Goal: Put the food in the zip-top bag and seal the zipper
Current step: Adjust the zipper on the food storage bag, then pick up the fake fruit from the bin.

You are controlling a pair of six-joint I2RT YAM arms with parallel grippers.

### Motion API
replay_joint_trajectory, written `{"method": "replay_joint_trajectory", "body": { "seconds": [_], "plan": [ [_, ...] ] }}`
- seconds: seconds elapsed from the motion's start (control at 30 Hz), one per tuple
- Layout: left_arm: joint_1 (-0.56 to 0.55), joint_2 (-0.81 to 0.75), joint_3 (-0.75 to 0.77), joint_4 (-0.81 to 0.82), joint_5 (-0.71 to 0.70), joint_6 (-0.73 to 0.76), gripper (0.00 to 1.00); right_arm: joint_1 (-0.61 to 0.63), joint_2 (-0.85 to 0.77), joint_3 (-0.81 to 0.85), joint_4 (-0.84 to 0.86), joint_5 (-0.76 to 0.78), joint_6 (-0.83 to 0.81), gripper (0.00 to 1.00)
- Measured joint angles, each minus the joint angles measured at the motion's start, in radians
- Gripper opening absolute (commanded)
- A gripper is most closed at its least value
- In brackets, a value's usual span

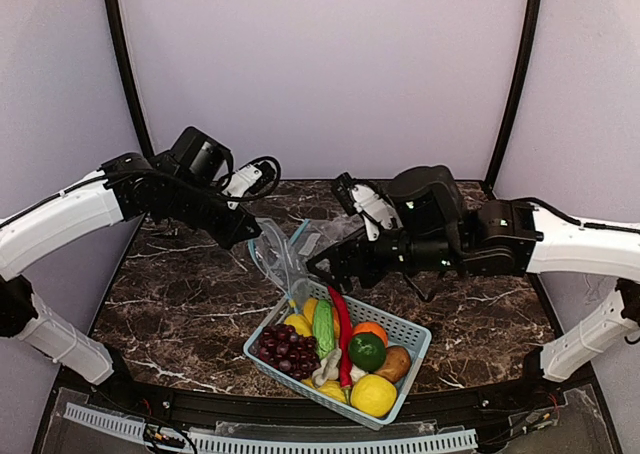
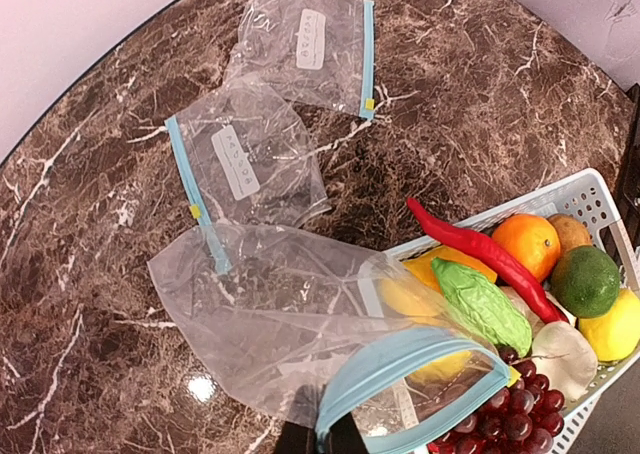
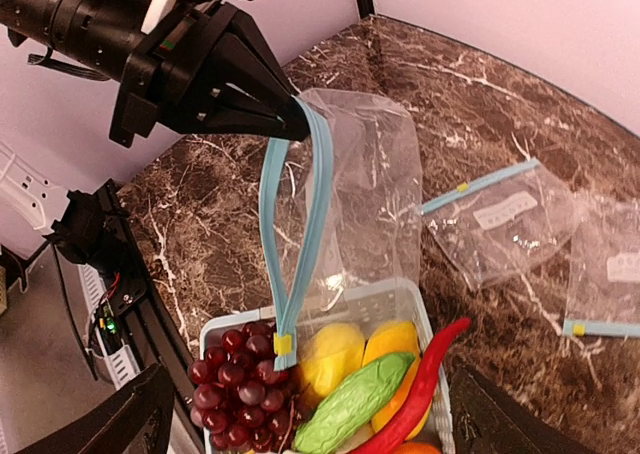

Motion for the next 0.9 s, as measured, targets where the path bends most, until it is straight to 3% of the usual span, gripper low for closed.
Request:
{"method": "replay_joint_trajectory", "body": {
  "seconds": [0.4,0.63,0.9],
  "plan": [
    [0.000,0.058,0.029,-0.090,0.050,-0.067,0.01,0.104,-0.090,-0.258,-0.217,0.023,0.272,0.93],
    [0.000,0.083,0.060,-0.116,0.077,-0.074,0.01,0.129,-0.025,-0.262,-0.235,0.037,0.330,0.77],
    [0.000,0.112,0.077,-0.135,0.088,-0.075,0.01,0.130,0.076,-0.240,-0.251,0.039,0.327,0.76]
  ]
}}
